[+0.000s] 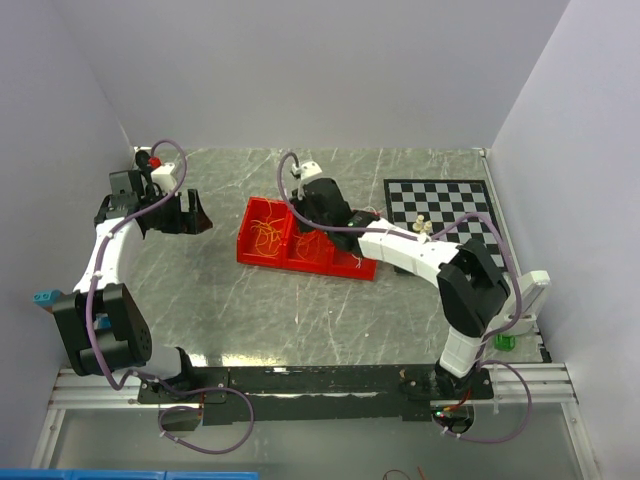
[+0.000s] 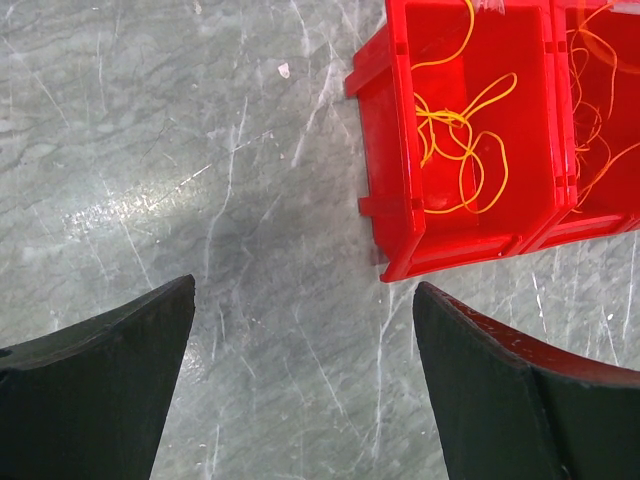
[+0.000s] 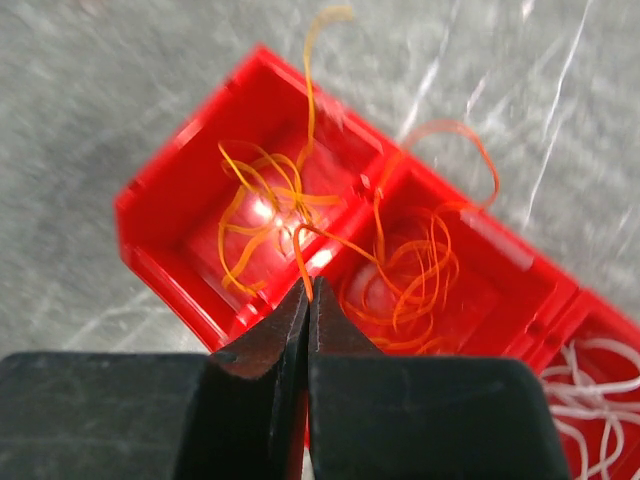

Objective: Untangle the cables

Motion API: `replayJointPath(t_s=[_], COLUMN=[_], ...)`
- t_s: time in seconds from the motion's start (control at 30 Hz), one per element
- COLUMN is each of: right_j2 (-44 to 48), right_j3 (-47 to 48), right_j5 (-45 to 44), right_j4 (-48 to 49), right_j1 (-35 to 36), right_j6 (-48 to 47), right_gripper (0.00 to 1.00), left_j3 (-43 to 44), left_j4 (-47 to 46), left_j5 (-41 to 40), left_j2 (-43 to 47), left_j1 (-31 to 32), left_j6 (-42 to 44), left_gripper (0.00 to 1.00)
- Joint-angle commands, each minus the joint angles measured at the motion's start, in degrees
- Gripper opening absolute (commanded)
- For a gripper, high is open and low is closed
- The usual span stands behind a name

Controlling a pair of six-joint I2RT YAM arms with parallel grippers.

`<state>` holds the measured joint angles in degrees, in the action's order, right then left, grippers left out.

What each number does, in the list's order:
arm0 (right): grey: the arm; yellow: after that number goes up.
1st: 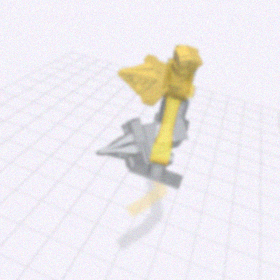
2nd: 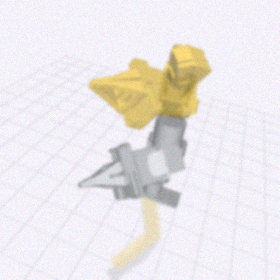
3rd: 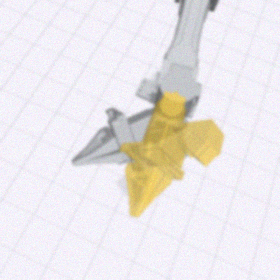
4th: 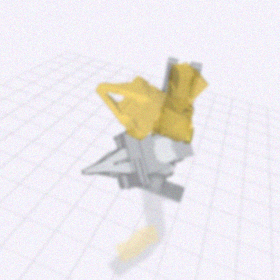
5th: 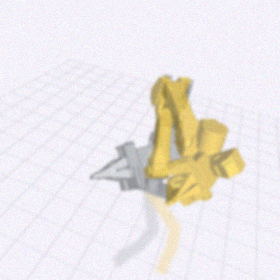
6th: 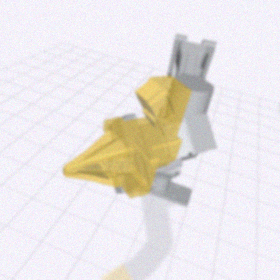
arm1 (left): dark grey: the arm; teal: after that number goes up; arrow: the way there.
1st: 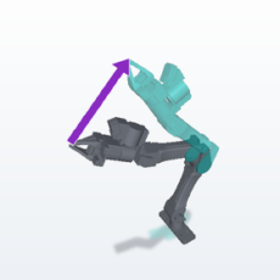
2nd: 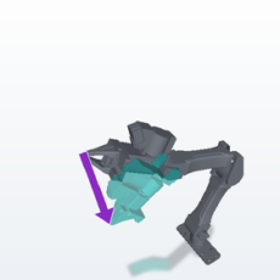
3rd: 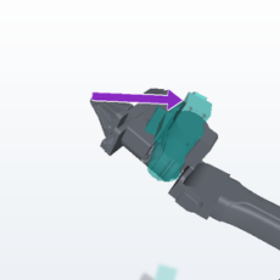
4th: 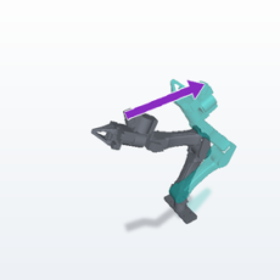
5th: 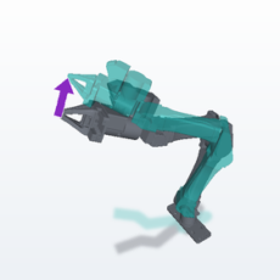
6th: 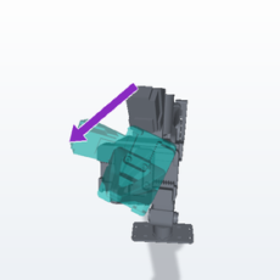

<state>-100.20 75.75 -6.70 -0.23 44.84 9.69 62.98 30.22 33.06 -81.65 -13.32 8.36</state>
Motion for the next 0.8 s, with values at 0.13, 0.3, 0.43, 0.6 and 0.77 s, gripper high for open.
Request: replayJointPath(t_s=[0.13, 0.3, 0.43, 0.6, 0.77], right_j2=[4.57, 4.23, 0.99, -6.48, -12.9], right_j3=[-7.62, -10.53, -6.94, 1.93, 7.92], right_j5=[-2.0, -5.25, -6.13, -6.05, -5.43], right_j4=[4.53, 3.04, -1.16, -8.11, -12.42], right_j1=[-0.54, -0.54, -0.81, -0.98, -1.07], right_j6=[4.45, 6.04, 7.79, 10.69, 12.63], right_gripper=[0.0, 0.0, 0.0, 0.0, 0.0], left_j3=[0.13, 0.56, 0.92, 0.92, 1.0], left_j4=[-1.3, -1.3, -1.39, -1.21, -0.95], left_j5=[1.48, 2.01, 2.45, 1.92, 1.4], left_j2=[0.0, -0.44, -0.79, -0.62, -0.71], left_j1=[-0.39, -0.39, -0.39, -0.39, -0.39], left_j6=[0.61, -0.01, -0.54, -0.45, -0.1], left_gripper=[0.94, 0.94, 0.93, 0.93, 0.93])
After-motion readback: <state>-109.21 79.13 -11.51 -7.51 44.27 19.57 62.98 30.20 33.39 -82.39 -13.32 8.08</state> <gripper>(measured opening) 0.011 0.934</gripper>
